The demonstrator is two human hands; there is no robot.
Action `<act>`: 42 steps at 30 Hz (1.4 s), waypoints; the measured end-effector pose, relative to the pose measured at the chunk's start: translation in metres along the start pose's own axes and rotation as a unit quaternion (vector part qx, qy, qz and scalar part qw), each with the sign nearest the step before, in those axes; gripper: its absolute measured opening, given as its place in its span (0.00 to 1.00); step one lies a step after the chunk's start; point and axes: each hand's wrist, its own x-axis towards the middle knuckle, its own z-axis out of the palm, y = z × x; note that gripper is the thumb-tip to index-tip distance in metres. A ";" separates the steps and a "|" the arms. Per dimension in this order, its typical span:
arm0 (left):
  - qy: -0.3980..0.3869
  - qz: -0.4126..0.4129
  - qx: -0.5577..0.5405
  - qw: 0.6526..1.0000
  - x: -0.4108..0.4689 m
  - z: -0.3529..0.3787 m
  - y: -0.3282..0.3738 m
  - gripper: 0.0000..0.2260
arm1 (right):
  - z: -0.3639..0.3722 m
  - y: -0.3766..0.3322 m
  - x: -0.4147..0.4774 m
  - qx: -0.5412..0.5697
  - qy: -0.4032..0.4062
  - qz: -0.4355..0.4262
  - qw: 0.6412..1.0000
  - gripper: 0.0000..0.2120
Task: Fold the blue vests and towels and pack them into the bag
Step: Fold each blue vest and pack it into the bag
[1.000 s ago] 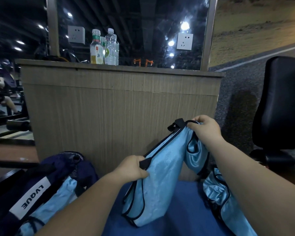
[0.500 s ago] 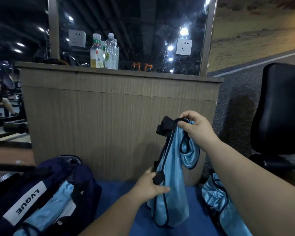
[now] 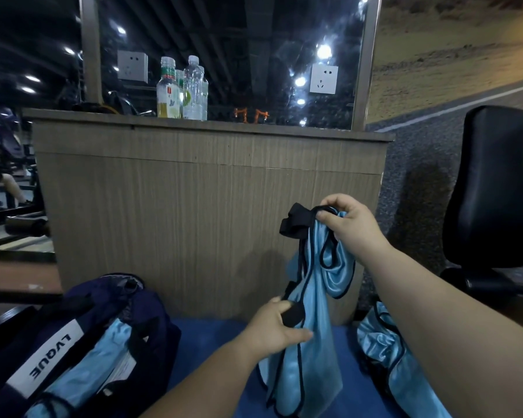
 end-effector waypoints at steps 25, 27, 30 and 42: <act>0.078 0.021 0.038 0.996 -0.054 -0.039 0.013 0.14 | -0.010 -0.007 -0.004 -0.066 0.106 0.034 0.992 0.05; 0.074 0.003 0.065 0.995 -0.065 -0.059 0.013 0.16 | -0.010 -0.003 -0.005 -0.089 0.088 0.064 0.990 0.07; 0.070 -0.031 0.096 0.992 -0.083 -0.090 0.012 0.14 | -0.009 0.009 -0.006 -0.131 0.057 0.104 0.984 0.07; 0.094 -0.199 0.149 0.964 -0.108 -0.194 -0.018 0.10 | 0.021 0.068 -0.025 -0.202 -0.253 0.278 0.904 0.10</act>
